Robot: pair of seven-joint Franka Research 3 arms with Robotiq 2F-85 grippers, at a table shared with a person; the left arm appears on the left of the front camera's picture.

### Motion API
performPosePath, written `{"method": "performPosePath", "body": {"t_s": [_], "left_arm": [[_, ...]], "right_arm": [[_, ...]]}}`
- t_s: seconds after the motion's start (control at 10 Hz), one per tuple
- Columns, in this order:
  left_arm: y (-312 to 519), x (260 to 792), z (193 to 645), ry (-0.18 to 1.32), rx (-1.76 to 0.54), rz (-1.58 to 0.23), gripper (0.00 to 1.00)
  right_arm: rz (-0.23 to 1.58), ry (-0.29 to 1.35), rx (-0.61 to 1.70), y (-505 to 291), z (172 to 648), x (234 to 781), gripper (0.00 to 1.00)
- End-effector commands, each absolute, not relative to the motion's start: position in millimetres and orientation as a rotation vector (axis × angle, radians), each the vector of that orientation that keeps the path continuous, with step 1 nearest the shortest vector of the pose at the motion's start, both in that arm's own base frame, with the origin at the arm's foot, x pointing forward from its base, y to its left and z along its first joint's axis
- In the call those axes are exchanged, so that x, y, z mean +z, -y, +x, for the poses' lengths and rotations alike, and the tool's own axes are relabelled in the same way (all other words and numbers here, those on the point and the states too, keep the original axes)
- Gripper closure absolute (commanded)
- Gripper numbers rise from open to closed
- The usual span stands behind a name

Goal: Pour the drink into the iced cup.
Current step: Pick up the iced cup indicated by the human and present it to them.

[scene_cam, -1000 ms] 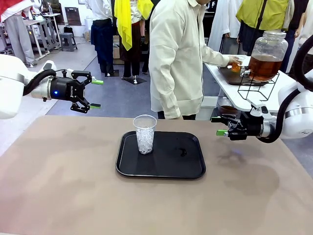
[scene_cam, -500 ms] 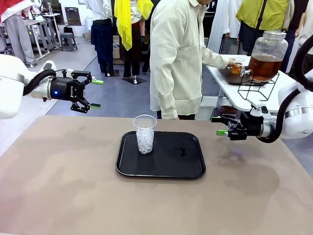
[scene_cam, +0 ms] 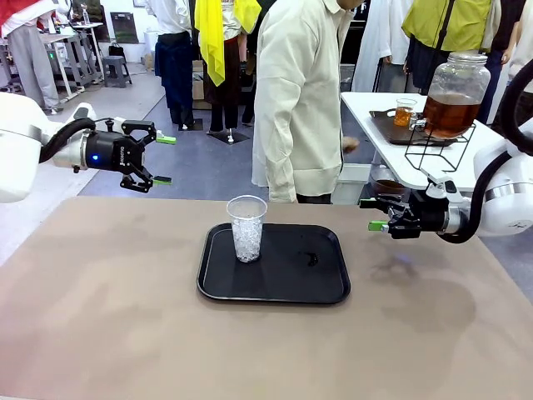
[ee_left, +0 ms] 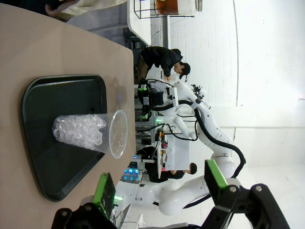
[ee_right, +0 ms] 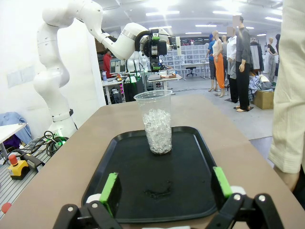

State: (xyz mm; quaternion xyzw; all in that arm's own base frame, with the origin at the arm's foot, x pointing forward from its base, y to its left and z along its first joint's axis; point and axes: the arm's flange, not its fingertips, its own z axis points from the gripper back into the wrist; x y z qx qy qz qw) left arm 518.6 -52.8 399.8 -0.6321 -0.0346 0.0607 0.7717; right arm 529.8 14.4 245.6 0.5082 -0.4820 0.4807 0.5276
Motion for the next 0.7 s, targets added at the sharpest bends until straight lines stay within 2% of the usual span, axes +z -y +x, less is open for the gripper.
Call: {"method": "performPosePath", "body": {"t_s": [0.0,0.6], "left_arm": [[52.4,402.5,518.2,0.072,0.142,-1.369,0.00],[52.4,402.5,518.2,0.072,0.142,-1.369,0.00]], "right_arm": [[1.216,1.152,1.153,-16.6,530.3,247.4,0.00],[1.216,1.152,1.153,-16.6,530.3,247.4,0.00]]}}
